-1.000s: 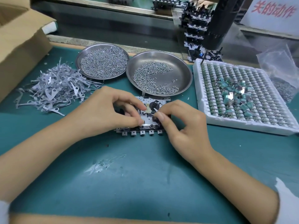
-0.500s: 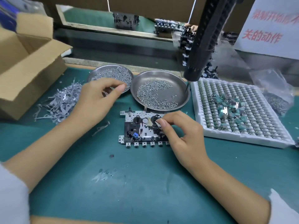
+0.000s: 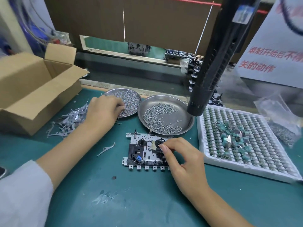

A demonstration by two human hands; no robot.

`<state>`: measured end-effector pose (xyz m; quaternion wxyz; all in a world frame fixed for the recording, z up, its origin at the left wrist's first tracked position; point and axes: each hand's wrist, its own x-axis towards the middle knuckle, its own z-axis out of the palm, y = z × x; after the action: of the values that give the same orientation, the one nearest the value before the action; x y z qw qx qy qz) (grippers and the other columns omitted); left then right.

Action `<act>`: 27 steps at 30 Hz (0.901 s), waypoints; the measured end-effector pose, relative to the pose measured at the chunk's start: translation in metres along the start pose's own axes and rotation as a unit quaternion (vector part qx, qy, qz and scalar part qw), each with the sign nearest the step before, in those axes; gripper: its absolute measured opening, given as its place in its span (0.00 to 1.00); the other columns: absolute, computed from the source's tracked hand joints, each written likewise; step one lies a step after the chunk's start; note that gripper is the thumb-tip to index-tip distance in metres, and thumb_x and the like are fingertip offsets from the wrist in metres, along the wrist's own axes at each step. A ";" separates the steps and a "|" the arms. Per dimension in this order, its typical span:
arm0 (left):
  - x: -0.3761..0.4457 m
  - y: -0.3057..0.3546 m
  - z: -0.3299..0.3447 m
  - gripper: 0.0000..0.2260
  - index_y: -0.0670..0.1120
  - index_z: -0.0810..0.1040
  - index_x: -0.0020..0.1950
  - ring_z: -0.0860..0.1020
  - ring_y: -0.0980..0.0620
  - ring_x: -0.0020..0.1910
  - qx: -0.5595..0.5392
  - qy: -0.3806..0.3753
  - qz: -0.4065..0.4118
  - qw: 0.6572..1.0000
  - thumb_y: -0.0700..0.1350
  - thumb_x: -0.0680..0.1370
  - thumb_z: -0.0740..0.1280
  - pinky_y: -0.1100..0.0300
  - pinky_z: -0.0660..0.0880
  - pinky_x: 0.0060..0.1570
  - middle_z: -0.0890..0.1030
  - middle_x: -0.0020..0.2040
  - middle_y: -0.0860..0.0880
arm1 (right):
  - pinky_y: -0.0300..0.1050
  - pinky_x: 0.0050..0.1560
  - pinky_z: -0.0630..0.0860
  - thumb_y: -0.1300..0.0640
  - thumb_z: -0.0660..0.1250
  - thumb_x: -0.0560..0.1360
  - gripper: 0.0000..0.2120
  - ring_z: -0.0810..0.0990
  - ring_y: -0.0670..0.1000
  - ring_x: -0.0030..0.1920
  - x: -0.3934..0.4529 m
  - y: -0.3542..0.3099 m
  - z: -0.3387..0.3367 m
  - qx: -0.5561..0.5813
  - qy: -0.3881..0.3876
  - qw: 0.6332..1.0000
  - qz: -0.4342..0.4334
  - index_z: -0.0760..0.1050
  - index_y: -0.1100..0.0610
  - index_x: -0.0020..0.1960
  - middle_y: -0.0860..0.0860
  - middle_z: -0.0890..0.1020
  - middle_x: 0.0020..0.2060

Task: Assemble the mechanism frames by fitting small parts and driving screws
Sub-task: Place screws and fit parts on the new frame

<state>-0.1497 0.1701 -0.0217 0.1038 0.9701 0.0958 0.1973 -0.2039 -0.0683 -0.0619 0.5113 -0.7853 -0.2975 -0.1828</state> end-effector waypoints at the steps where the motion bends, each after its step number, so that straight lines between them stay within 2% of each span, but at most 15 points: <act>1: -0.002 0.000 0.001 0.06 0.49 0.82 0.49 0.79 0.43 0.50 -0.021 0.015 0.000 1.000 0.47 0.79 0.65 0.53 0.70 0.49 0.83 0.48 0.47 | 0.42 0.41 0.74 0.61 0.67 0.75 0.06 0.78 0.46 0.40 0.000 0.000 0.000 -0.002 -0.001 1.000 0.000 0.79 0.59 0.40 0.47 0.79 0.37; 5: -0.008 0.001 0.001 0.04 0.47 0.80 0.47 0.78 0.44 0.45 -0.119 0.033 -0.020 0.992 0.45 0.77 0.67 0.52 0.74 0.46 0.81 0.44 0.47 | 0.40 0.42 0.74 0.61 0.67 0.75 0.06 0.78 0.46 0.41 0.000 0.001 0.000 -0.009 0.003 1.000 0.007 0.80 0.59 0.40 0.48 0.80 0.37; 8: -0.008 0.001 0.003 0.02 0.46 0.80 0.45 0.77 0.47 0.41 -0.142 0.048 -0.011 0.989 0.43 0.75 0.68 0.54 0.74 0.45 0.81 0.42 0.47 | 0.38 0.42 0.73 0.62 0.67 0.74 0.05 0.78 0.46 0.41 0.004 -0.001 -0.003 -0.023 0.017 1.000 0.006 0.80 0.60 0.40 0.48 0.80 0.37; 10: -0.009 0.002 0.004 0.02 0.46 0.80 0.43 0.76 0.50 0.37 -0.176 0.063 -0.022 0.982 0.41 0.74 0.68 0.59 0.71 0.43 0.81 0.39 0.49 | 0.35 0.44 0.73 0.63 0.67 0.74 0.04 0.78 0.44 0.42 0.014 -0.001 -0.008 -0.046 0.042 0.998 0.003 0.80 0.60 0.42 0.49 0.81 0.39; 12: -0.012 0.006 0.004 0.05 0.49 0.79 0.39 0.76 0.57 0.34 -0.260 0.074 -0.054 0.961 0.40 0.73 0.70 0.66 0.70 0.39 0.80 0.34 0.53 | 0.33 0.48 0.73 0.65 0.68 0.75 0.05 0.78 0.43 0.43 0.034 0.001 -0.015 -0.080 0.052 0.995 0.035 0.82 0.59 0.48 0.50 0.82 0.42; 13: -0.014 0.010 0.003 0.07 0.50 0.79 0.38 0.77 0.61 0.33 -0.310 0.075 -0.067 0.945 0.39 0.72 0.71 0.70 0.71 0.38 0.80 0.34 0.55 | 0.33 0.50 0.73 0.65 0.68 0.75 0.08 0.78 0.42 0.44 0.046 0.003 -0.019 -0.107 0.030 0.992 0.065 0.81 0.59 0.52 0.50 0.82 0.44; 16: -0.023 0.021 -0.003 0.10 0.54 0.80 0.39 0.78 0.65 0.33 -0.430 0.070 -0.074 0.897 0.39 0.71 0.73 0.75 0.73 0.39 0.81 0.33 0.58 | 0.36 0.54 0.71 0.62 0.68 0.75 0.16 0.79 0.47 0.49 0.078 0.014 -0.021 -0.212 -0.135 0.953 0.171 0.77 0.56 0.63 0.49 0.82 0.50; 18: -0.030 0.028 -0.006 0.10 0.54 0.81 0.42 0.79 0.63 0.35 -0.490 0.043 -0.069 0.868 0.38 0.72 0.73 0.74 0.74 0.40 0.83 0.34 0.57 | 0.37 0.55 0.71 0.62 0.69 0.75 0.14 0.80 0.50 0.51 0.090 0.019 -0.016 -0.255 -0.197 0.928 0.189 0.79 0.58 0.60 0.52 0.83 0.52; 20: -0.038 0.033 -0.007 0.08 0.52 0.83 0.43 0.81 0.59 0.36 -0.542 0.007 -0.075 0.837 0.39 0.72 0.73 0.72 0.75 0.40 0.84 0.36 0.53 | 0.39 0.56 0.73 0.64 0.71 0.73 0.09 0.81 0.51 0.50 0.094 0.023 -0.011 -0.263 -0.196 0.927 0.184 0.83 0.60 0.53 0.54 0.85 0.49; 22: -0.046 0.038 -0.008 0.05 0.50 0.83 0.43 0.82 0.59 0.36 -0.580 -0.027 -0.090 0.809 0.39 0.72 0.73 0.71 0.75 0.39 0.85 0.36 0.50 | 0.44 0.56 0.75 0.65 0.72 0.72 0.07 0.81 0.51 0.48 0.094 0.026 -0.008 -0.264 -0.175 0.932 0.178 0.84 0.61 0.50 0.55 0.85 0.46; 23: -0.049 0.041 -0.009 0.04 0.48 0.84 0.44 0.82 0.59 0.36 -0.595 -0.043 -0.097 0.797 0.40 0.71 0.73 0.71 0.75 0.39 0.85 0.37 0.50 | 0.42 0.54 0.75 0.66 0.72 0.72 0.07 0.81 0.49 0.45 0.092 0.027 -0.007 -0.261 -0.160 0.936 0.174 0.84 0.60 0.49 0.54 0.85 0.45; 25: -0.055 0.046 -0.009 0.05 0.46 0.84 0.44 0.82 0.59 0.37 -0.607 -0.057 -0.098 0.787 0.41 0.70 0.74 0.71 0.75 0.38 0.85 0.38 0.50 | 0.30 0.46 0.73 0.68 0.72 0.71 0.07 0.77 0.42 0.36 0.088 0.029 -0.008 -0.239 -0.118 0.951 0.159 0.84 0.60 0.47 0.51 0.85 0.41; 27: -0.059 0.050 -0.010 0.06 0.45 0.84 0.44 0.82 0.58 0.38 -0.609 -0.056 -0.092 0.786 0.40 0.68 0.75 0.72 0.75 0.38 0.85 0.38 0.51 | 0.22 0.41 0.69 0.69 0.72 0.70 0.07 0.74 0.36 0.34 0.085 0.029 -0.009 -0.192 -0.077 0.967 0.152 0.84 0.60 0.44 0.47 0.83 0.36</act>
<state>-0.1999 0.1100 -0.0227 0.6959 0.7012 0.0386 0.1499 -0.1207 -0.0614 -0.0285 0.3485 -0.9163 -0.1727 -0.0955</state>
